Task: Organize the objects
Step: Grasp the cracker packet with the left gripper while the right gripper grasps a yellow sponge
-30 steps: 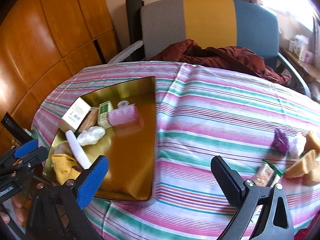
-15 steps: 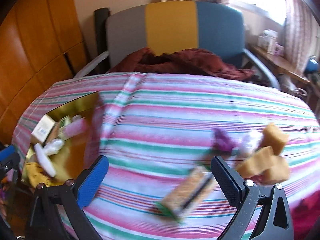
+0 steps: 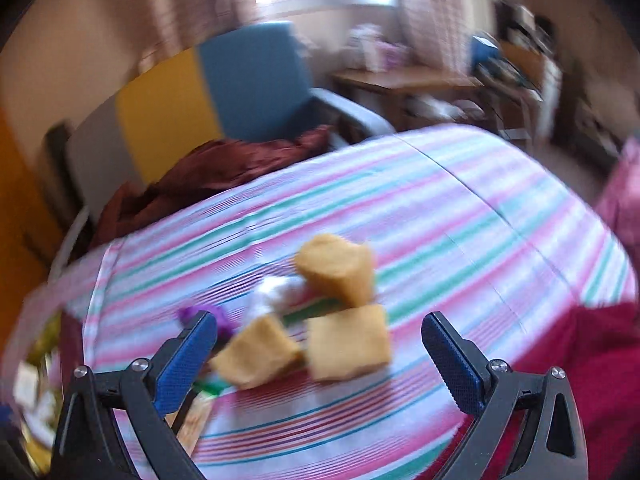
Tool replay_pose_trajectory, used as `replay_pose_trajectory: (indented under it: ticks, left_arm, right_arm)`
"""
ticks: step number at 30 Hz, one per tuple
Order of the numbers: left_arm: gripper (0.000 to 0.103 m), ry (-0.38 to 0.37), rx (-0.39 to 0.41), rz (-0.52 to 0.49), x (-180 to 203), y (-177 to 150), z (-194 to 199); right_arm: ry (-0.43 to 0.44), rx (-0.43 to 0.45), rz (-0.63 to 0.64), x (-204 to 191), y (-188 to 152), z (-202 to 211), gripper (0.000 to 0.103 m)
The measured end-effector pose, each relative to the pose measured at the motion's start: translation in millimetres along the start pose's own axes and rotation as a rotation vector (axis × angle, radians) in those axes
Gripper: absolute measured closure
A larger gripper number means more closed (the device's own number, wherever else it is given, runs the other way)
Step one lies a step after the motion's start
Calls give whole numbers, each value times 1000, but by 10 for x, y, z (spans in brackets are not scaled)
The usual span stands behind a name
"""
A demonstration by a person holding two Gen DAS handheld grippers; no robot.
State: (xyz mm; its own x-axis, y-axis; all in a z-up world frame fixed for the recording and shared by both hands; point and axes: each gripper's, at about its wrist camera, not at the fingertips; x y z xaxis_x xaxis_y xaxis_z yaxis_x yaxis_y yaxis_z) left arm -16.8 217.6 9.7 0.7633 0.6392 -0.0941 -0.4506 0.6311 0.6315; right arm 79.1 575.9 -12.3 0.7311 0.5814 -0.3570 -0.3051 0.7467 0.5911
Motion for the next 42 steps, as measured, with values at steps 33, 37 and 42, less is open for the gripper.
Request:
replay_pose_trajectory:
  ticks: [33, 37, 42]
  left_arm:
    - [25, -246, -157, -180, 1035, 329, -1579]
    - [25, -266, -146, -140, 977, 298, -1579]
    - [23, -258, -153, -164, 1006, 289, -1577]
  right_arm:
    - [109, -169, 319, -585, -372, -413, 0]
    - [75, -186, 382, -651, -435, -560, 0]
    - [51, -216, 430, -688, -471, -712, 0]
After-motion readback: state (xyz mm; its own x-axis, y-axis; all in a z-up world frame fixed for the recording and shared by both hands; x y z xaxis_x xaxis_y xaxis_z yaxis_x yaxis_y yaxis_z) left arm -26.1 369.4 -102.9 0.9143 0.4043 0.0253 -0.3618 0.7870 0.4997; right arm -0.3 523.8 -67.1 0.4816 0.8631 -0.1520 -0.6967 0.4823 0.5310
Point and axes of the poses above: each gripper's, at about its wrist camera, not at the fingertips, and z roughly against the way its jaws point, x to its right, y to its top, and after that the axes turned 13 degrees about -z, right-handed
